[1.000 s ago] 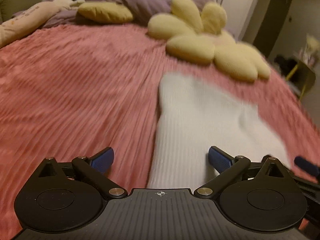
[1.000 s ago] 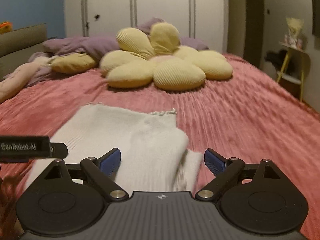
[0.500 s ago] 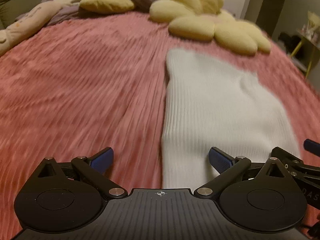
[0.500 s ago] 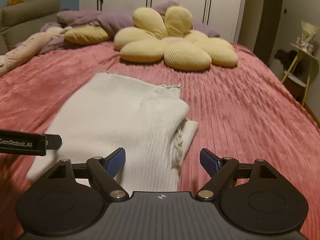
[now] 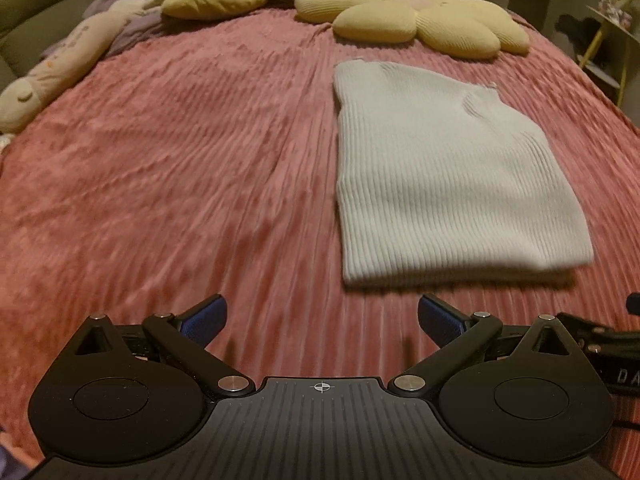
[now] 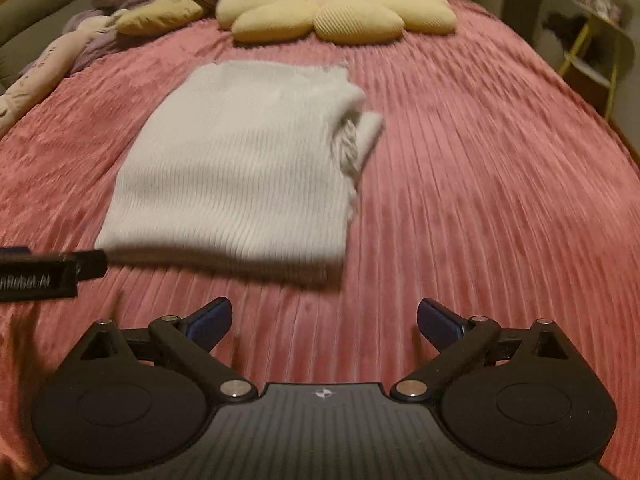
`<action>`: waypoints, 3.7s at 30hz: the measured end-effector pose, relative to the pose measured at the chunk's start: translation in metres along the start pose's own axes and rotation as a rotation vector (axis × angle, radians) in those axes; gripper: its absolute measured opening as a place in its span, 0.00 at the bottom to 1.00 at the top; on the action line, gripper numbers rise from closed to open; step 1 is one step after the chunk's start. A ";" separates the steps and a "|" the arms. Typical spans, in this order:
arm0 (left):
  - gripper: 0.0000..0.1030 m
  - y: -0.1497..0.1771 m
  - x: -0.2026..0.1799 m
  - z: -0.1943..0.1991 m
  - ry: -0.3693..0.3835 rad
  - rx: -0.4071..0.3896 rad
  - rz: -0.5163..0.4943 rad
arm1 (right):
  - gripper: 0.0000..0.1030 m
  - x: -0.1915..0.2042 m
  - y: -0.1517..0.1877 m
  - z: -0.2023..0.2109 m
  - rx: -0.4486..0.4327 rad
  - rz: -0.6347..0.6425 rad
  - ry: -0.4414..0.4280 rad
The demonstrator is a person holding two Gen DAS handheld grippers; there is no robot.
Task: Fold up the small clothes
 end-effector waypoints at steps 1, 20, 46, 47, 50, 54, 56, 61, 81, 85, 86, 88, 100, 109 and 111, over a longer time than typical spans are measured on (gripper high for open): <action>1.00 0.000 0.000 0.004 -0.005 -0.002 -0.007 | 0.96 0.001 0.000 0.002 0.016 -0.001 0.004; 1.00 -0.012 0.007 0.039 0.008 -0.037 -0.006 | 0.96 0.031 -0.023 0.059 0.015 0.043 0.048; 1.00 -0.012 0.003 0.038 0.016 -0.018 -0.011 | 0.96 0.028 -0.028 0.061 0.030 0.009 0.047; 1.00 -0.012 0.003 0.038 0.016 -0.018 -0.012 | 0.96 0.028 -0.028 0.061 0.030 0.007 0.046; 1.00 -0.012 0.003 0.038 0.016 -0.018 -0.014 | 0.96 0.027 -0.028 0.061 0.035 0.006 0.045; 1.00 -0.011 0.002 0.038 0.023 -0.014 -0.015 | 0.96 0.027 -0.028 0.062 0.037 0.002 0.044; 1.00 -0.011 0.002 0.037 0.027 -0.011 -0.018 | 0.96 0.027 -0.028 0.062 0.035 0.002 0.045; 1.00 -0.011 0.001 0.040 0.035 -0.015 -0.017 | 0.96 0.025 -0.027 0.062 0.039 -0.006 0.048; 1.00 -0.009 0.000 0.042 0.040 -0.012 -0.014 | 0.96 0.024 -0.024 0.066 0.029 -0.021 0.042; 1.00 -0.009 0.000 0.042 0.040 -0.011 -0.014 | 0.96 0.024 -0.024 0.068 0.024 -0.020 0.040; 1.00 -0.009 0.000 0.042 0.041 -0.011 -0.015 | 0.96 0.024 -0.024 0.068 0.024 -0.019 0.039; 1.00 -0.009 0.000 0.042 0.041 -0.012 -0.014 | 0.96 0.024 -0.023 0.068 0.026 -0.021 0.038; 1.00 -0.007 -0.001 0.044 0.045 -0.011 -0.012 | 0.96 0.024 -0.022 0.070 0.023 -0.028 0.037; 1.00 -0.007 -0.002 0.045 0.044 -0.011 -0.013 | 0.96 0.023 -0.021 0.070 0.022 -0.034 0.037; 1.00 -0.007 -0.002 0.045 0.045 -0.011 -0.012 | 0.96 0.022 -0.021 0.070 0.023 -0.034 0.038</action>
Point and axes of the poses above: each gripper's, at about its wrist camera, not at the fingertips, and z roughly against the way its jaws point, x to its left, y to its underside, the point moved 2 cm from there along -z, roughly the way its jaws point
